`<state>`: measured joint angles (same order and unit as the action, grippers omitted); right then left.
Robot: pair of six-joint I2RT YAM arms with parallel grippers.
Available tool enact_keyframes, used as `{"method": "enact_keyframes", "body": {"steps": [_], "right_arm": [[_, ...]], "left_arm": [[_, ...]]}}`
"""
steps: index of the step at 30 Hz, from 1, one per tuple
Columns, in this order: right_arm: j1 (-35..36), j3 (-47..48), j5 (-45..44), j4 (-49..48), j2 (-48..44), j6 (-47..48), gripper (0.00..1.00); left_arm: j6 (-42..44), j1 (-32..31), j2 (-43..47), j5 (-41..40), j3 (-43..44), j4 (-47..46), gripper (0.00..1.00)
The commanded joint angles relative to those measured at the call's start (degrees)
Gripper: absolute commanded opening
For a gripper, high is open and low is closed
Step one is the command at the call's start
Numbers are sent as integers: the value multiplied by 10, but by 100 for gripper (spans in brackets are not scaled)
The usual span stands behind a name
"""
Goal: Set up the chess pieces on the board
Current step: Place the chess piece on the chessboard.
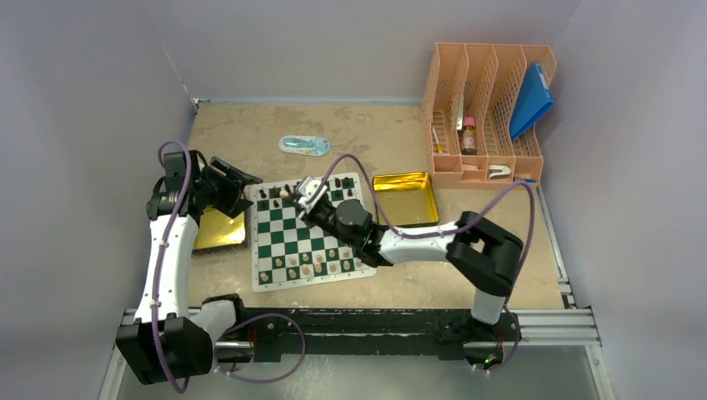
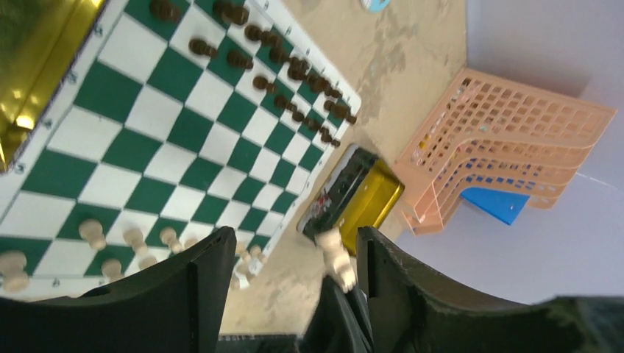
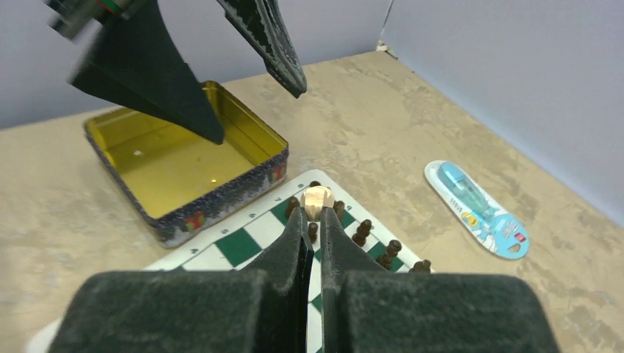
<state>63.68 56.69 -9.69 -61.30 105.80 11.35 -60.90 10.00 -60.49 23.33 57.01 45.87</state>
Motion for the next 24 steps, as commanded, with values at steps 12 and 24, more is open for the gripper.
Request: {"method": "enact_keyframes", "body": {"steps": [12, 24], "right_arm": [[61, 101, 32, 422, -113, -230, 0], [117, 185, 26, 537, -30, -249, 0]], "left_arm": [[243, 0, -48, -256, 83, -233, 60], [304, 11, -177, -208, 292, -73, 63]]}}
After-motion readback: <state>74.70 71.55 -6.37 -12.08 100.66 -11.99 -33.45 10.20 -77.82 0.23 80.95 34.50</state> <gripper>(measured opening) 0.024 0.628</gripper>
